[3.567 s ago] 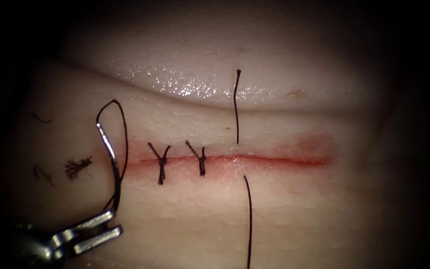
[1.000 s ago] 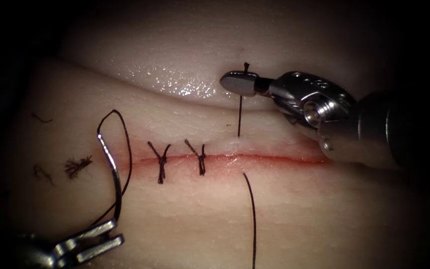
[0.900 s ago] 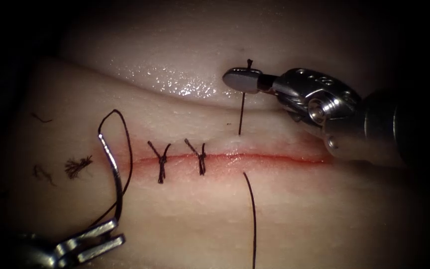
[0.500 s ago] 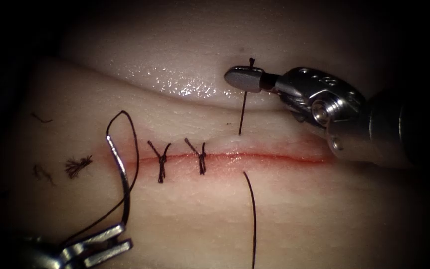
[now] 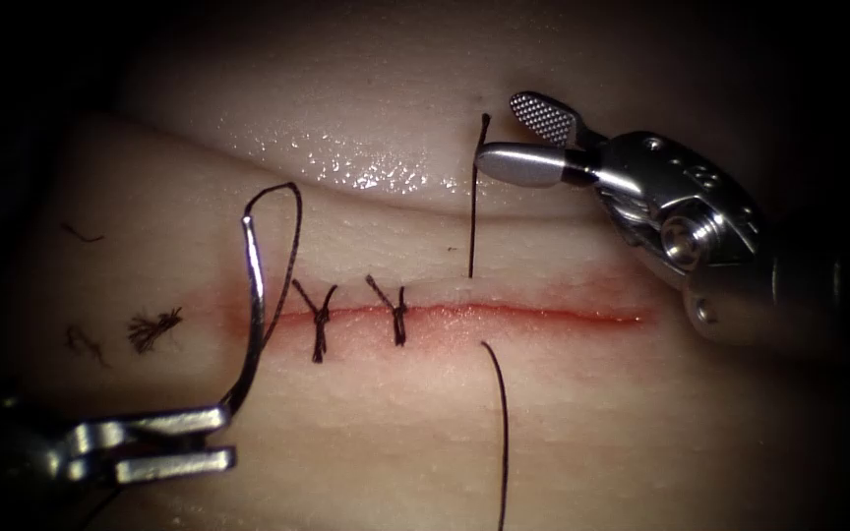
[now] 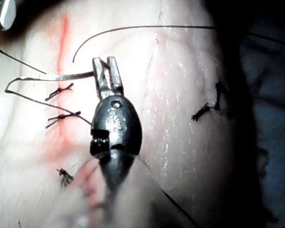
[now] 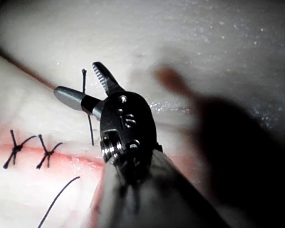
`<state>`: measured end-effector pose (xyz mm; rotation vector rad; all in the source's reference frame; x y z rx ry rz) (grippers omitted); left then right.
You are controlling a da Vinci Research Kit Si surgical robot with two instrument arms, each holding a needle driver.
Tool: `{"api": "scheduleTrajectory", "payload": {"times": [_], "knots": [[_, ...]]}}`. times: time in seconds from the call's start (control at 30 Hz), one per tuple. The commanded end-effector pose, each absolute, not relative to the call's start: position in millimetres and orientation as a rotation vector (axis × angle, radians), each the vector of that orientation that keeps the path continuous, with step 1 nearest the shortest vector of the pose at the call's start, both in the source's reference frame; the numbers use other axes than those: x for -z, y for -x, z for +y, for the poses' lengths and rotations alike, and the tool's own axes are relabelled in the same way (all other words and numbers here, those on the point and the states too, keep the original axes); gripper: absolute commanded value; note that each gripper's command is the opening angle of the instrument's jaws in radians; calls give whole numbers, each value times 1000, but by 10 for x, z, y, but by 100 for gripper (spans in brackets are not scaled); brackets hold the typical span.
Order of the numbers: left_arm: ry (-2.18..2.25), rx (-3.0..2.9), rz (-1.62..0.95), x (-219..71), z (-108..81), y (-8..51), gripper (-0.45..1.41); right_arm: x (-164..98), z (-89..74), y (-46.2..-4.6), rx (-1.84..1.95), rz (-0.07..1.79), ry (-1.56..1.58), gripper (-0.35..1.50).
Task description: Wound Closure
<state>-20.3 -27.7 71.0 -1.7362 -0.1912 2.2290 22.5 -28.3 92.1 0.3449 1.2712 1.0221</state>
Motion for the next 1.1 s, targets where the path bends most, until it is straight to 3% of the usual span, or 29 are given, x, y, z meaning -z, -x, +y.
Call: {"api": "scheduleTrajectory", "payload": {"times": [0.03, 0.43, 0.93, 0.97, 1.0, 1.03, 1.1], "knots": [[1718, -2246, -204, -720, -278, 206, -45, -927, -287, -228, -1019, 1276, -351, 140], [1699, -2291, -411, -809, -220, 188, -45, -927, -315, -223, -989, 1298, -352, 128], [1532, -2324, -384, -912, -177, 158, -45, -926, -329, -217, -978, 1287, -348, 125], [1511, -2325, -381, -916, -176, 156, -21, -926, -329, -216, -980, 1288, -346, 125], [1482, -2314, -381, -920, -174, 154, 27, -925, -329, -213, -984, 1284, -341, 127], [1438, -2296, -368, -924, -171, 151, 42, -925, -329, -211, -984, 1282, -341, 128], [1349, -2264, -329, -927, -168, 148, 42, -924, -329, -206, -985, 1279, -341, 128]]}}
